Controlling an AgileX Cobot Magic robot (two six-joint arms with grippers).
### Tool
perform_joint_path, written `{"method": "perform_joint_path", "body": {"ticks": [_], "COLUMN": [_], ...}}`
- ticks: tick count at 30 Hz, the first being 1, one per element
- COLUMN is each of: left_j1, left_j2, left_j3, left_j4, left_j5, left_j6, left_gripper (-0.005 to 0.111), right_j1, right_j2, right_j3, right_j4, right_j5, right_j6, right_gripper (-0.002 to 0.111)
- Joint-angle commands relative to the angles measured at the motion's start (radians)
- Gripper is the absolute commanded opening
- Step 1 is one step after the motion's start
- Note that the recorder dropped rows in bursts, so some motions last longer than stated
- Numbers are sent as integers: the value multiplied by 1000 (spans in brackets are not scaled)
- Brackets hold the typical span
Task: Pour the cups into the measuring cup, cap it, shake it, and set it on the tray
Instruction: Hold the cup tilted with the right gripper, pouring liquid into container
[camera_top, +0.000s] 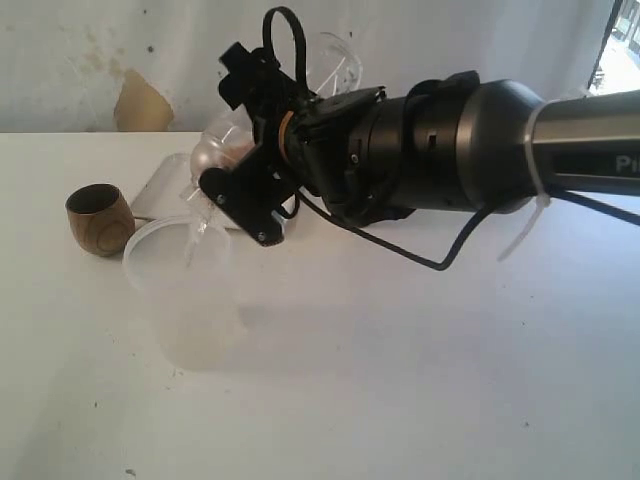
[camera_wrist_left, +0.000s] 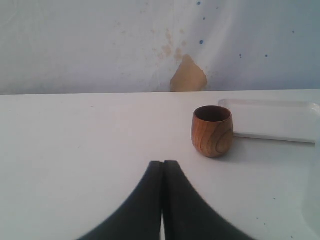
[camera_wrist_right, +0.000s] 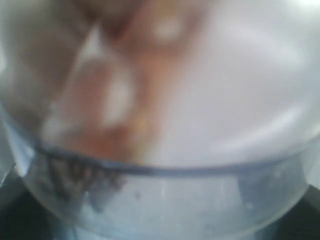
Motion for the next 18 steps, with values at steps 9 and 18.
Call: {"method": "perform_joint_path", "body": {"ticks": [9, 18], "left_j1": [-1, -1], "left_j2": [-5, -5], "left_j3": [5, 5], "left_j4": [1, 1], "left_j5": [-9, -9], "left_j6": [-5, -5], "left_gripper": [0, 0], "right_j1": [-1, -1], "right_j2": [-16, -16], "right_j3": [-13, -13], "right_j4": [-85, -92], "right_j5": [15, 13], "right_j6": [2, 2], "right_gripper": [0, 0]}}
